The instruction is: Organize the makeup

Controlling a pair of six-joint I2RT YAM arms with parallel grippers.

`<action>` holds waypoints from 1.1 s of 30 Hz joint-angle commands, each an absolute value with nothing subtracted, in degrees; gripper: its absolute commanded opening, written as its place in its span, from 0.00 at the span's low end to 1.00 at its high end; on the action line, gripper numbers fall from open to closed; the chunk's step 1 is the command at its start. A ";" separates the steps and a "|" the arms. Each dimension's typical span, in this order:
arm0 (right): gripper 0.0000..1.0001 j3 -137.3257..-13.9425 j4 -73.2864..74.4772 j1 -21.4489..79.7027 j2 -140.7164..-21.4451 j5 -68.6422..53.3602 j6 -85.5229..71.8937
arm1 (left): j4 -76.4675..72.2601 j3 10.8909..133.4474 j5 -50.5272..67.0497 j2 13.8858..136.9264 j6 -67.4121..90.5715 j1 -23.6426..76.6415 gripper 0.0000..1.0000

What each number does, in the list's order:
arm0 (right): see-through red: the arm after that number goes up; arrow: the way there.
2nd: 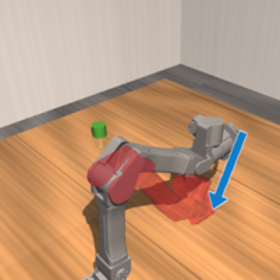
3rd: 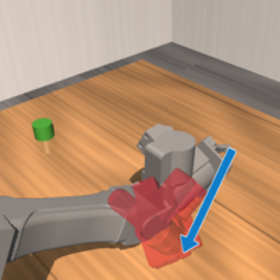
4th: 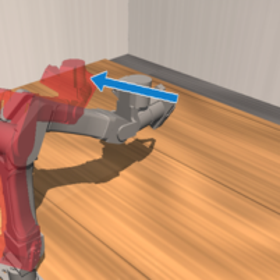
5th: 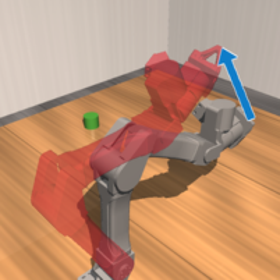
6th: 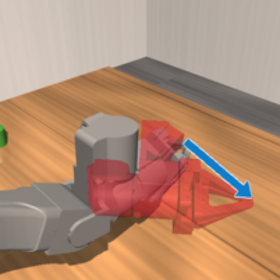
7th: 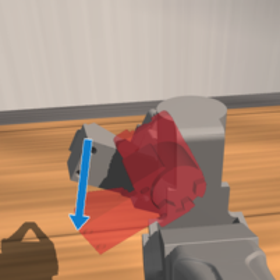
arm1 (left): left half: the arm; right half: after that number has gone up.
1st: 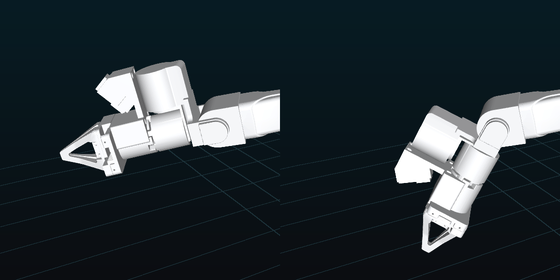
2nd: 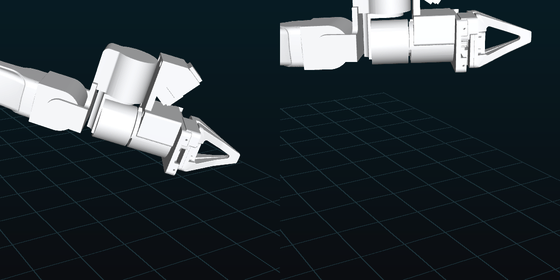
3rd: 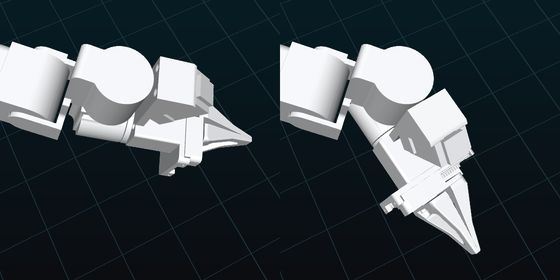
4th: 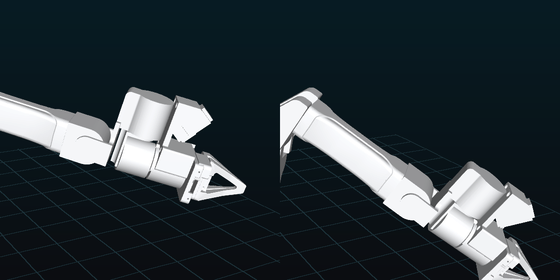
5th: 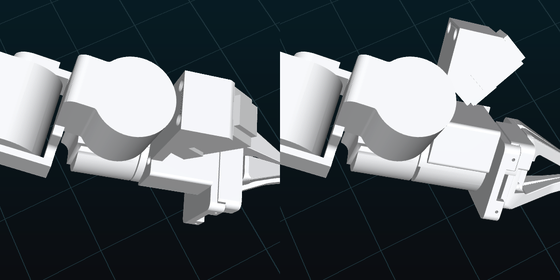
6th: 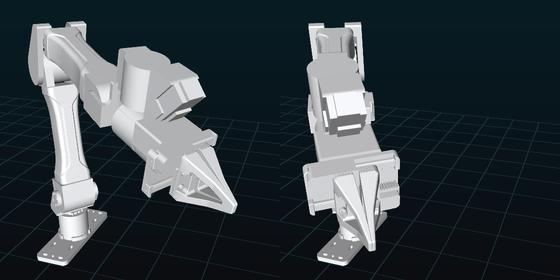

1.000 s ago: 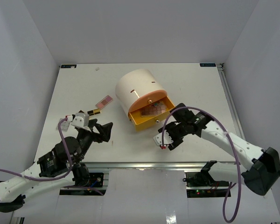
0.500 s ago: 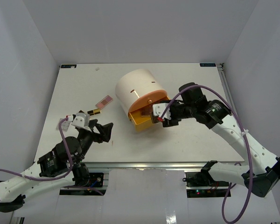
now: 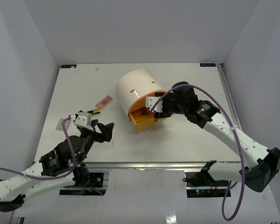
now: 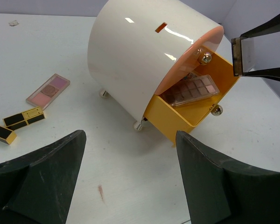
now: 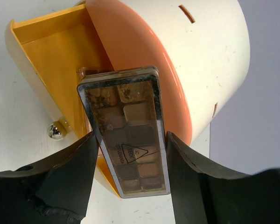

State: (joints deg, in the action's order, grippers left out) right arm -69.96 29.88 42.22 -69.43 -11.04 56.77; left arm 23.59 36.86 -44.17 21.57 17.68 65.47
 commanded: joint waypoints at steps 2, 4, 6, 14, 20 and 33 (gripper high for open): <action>0.37 -64.72 18.34 42.89 -68.35 -7.84 55.81 | 24.26 36.83 -45.00 22.24 18.11 65.48 0.89; 0.40 -62.07 15.89 42.89 -67.55 -7.60 55.96 | 24.41 36.75 -45.07 22.31 18.11 65.48 0.89; 0.44 -59.88 13.86 42.89 -66.94 -7.32 56.02 | 24.43 36.74 -45.05 22.36 18.11 65.48 0.89; 0.48 -56.00 7.91 42.98 -66.53 -5.98 56.61 | 24.52 36.83 -45.27 23.02 18.29 65.48 0.89; 0.61 -55.53 8.07 43.07 -66.20 -7.13 56.77 | 24.61 36.78 -45.44 22.85 18.37 65.48 0.89; 0.83 -53.77 10.87 43.07 -62.41 -10.09 56.88 | 24.52 36.74 -45.35 23.72 18.37 65.48 0.90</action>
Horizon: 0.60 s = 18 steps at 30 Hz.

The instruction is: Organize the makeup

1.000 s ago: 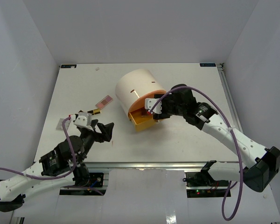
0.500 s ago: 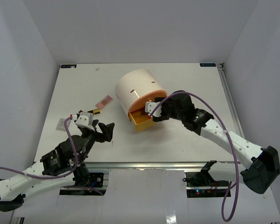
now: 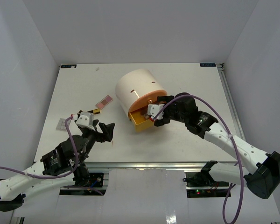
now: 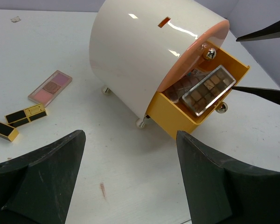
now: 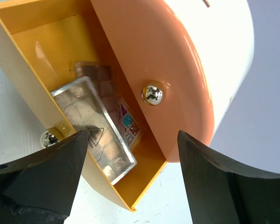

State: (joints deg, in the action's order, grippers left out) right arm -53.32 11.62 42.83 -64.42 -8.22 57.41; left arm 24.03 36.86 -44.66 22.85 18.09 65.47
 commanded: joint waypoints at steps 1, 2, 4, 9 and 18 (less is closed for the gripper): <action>0.83 -54.16 11.27 43.07 -62.12 -10.53 56.54 | 24.52 36.69 -45.30 23.87 18.37 65.48 0.90; 0.83 -54.56 11.68 43.06 -61.85 -10.95 56.22 | 24.53 36.65 -45.26 24.01 18.37 65.48 0.90; 0.83 -55.54 12.71 42.92 -61.38 -11.95 55.43 | 24.58 36.65 -45.32 24.23 18.37 65.48 0.90; 0.84 -57.75 14.23 40.21 -58.91 -17.80 49.29 | 24.52 36.64 -45.17 24.62 18.27 65.48 0.91; 0.94 -53.46 13.74 21.44 -51.52 -40.18 28.69 | 27.46 39.27 -43.22 29.77 18.57 65.42 0.90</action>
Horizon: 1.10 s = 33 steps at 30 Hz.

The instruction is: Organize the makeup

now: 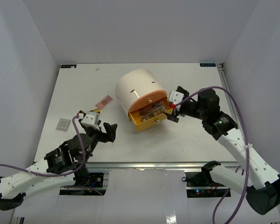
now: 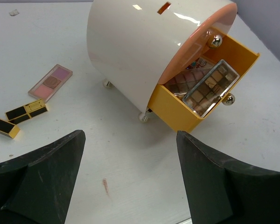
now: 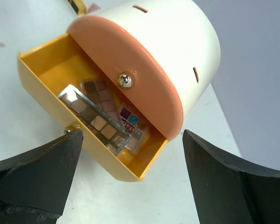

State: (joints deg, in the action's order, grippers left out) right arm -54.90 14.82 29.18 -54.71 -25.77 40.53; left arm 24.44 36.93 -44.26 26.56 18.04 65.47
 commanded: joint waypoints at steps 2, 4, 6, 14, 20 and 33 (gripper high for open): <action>0.95 -50.87 13.24 16.10 -50.17 -46.20 26.99 | 28.73 40.90 -42.83 31.28 18.71 64.85 0.90; 0.95 -48.69 12.75 12.37 -49.17 -49.99 26.02 | 29.03 42.41 -42.00 33.06 18.14 63.32 0.90; 0.95 -46.50 11.85 8.74 -48.66 -53.26 25.12 | 28.22 44.20 -39.01 35.74 16.32 59.79 0.91; 0.96 -42.59 11.53 0.81 -50.76 -63.72 25.48 | 22.95 50.08 -14.21 47.82 10.04 28.64 0.92; 0.97 -40.31 11.96 0.70 -48.52 -64.99 27.59 | 20.99 53.11 7.38 62.23 12.67 8.62 0.96; 0.97 -39.96 12.83 -1.67 -48.81 -66.13 28.39 | 17.76 64.61 5.24 90.02 -0.76 6.50 0.98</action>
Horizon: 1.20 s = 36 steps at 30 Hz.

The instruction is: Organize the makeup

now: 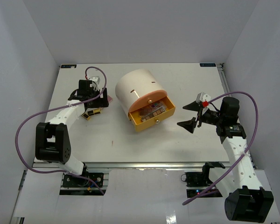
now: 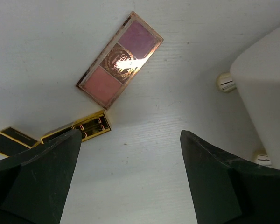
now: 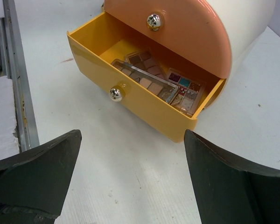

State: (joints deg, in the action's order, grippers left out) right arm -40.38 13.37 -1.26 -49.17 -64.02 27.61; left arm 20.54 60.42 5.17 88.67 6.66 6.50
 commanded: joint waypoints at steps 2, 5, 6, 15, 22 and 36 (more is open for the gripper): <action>0.97 -39.86 12.87 -1.71 -48.98 -66.18 28.43 | 17.05 65.22 4.96 92.24 -3.89 6.50 0.98; 0.97 -39.81 12.90 -1.76 -49.24 -66.16 28.50 | 16.28 66.36 4.35 95.92 -6.86 6.50 0.98; 0.97 -39.81 12.85 -1.76 -49.29 -66.11 28.55 | 16.14 66.85 4.26 96.81 -7.83 6.50 0.98; 0.97 -39.73 12.88 -2.11 -50.10 -65.35 28.92 | 15.38 70.62 7.56 105.11 -12.13 6.50 0.95; 0.97 -39.73 12.89 -2.46 -50.45 -65.13 29.00 | 14.44 72.33 6.65 108.42 -13.77 6.50 0.93; 0.97 -39.55 12.83 -3.53 -50.05 -66.02 28.92 | 14.64 74.02 6.33 112.48 -12.75 6.45 0.76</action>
State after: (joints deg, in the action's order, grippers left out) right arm -40.19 13.45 -2.99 -50.35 -64.60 28.73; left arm 14.73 72.81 6.46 112.17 -12.88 6.50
